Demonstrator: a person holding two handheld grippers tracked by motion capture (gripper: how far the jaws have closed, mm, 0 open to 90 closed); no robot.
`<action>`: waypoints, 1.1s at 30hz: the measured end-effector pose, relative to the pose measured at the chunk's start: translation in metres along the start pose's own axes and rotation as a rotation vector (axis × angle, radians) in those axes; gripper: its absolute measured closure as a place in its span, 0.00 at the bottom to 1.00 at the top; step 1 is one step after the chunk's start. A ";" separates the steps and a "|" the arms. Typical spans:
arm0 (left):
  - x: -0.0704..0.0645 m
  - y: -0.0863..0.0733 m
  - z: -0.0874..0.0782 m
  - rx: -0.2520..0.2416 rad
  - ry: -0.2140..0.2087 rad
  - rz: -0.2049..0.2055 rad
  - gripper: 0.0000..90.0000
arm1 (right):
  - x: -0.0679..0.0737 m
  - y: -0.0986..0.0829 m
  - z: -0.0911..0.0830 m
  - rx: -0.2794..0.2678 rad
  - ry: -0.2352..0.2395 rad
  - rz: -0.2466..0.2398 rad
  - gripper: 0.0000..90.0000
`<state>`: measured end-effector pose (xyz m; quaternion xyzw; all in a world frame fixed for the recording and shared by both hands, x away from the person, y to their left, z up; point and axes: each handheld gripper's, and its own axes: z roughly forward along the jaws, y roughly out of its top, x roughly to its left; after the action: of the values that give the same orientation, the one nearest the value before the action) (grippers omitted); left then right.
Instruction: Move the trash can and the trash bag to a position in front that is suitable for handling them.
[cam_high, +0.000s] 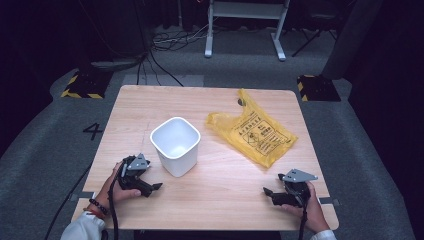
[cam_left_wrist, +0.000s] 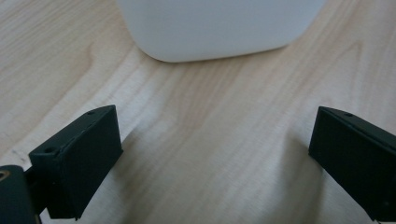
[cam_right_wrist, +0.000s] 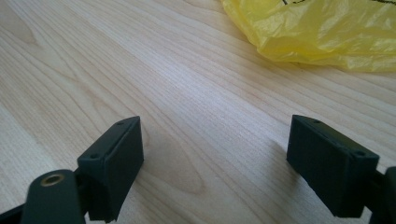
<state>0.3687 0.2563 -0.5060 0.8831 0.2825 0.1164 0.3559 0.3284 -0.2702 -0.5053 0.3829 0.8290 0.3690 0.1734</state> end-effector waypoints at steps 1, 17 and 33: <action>0.002 0.002 0.001 0.005 -0.006 0.003 0.02 | 0.000 0.000 0.000 0.000 0.001 -0.001 0.21; 0.010 0.025 0.023 0.001 -0.095 0.097 0.04 | 0.001 0.000 -0.001 -0.002 0.019 -0.013 0.24; 0.003 0.036 0.033 0.000 -0.107 0.106 0.04 | 0.065 0.102 0.043 -0.126 0.184 -0.244 0.30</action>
<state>0.3996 0.2182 -0.5052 0.9019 0.2160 0.0879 0.3636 0.3623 -0.1556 -0.4582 0.2323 0.8569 0.4299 0.1639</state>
